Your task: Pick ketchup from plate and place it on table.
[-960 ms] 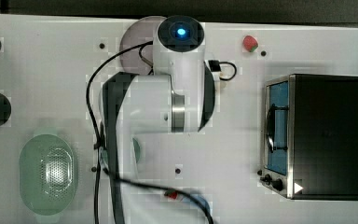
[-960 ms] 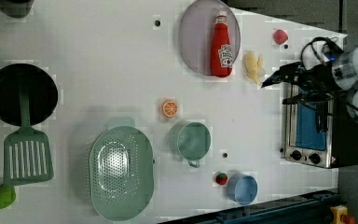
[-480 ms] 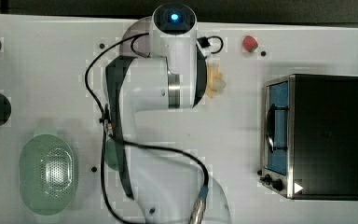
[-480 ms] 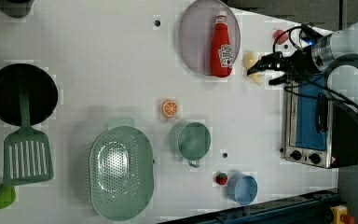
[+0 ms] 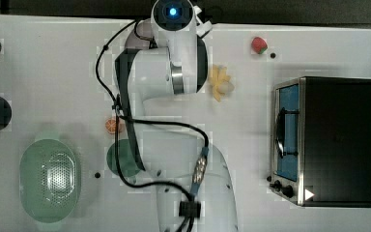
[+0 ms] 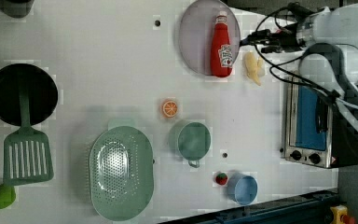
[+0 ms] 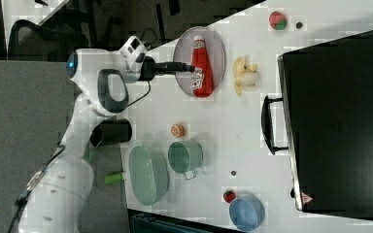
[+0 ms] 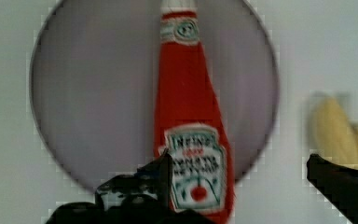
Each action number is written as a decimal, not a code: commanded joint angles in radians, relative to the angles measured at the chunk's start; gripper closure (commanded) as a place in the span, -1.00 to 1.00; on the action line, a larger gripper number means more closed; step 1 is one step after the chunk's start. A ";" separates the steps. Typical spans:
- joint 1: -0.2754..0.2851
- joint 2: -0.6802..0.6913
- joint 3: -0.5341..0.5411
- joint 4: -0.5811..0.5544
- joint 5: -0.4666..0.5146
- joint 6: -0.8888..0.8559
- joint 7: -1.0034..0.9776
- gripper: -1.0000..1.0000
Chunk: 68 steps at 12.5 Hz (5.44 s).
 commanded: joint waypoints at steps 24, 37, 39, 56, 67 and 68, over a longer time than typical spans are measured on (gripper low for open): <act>0.029 0.166 0.001 0.152 -0.014 0.131 -0.047 -0.18; -0.106 -0.457 -0.005 -0.262 0.088 -0.147 -0.049 -0.18; -0.117 -0.545 -0.013 -0.392 0.089 -0.145 -0.047 -0.18; -0.117 -0.395 -0.038 -0.797 0.096 0.319 -0.045 -0.86; -0.115 -0.771 -0.033 -0.581 0.095 -0.140 0.411 -1.00; -0.115 -0.790 -0.031 -0.527 0.096 -0.244 0.430 -1.00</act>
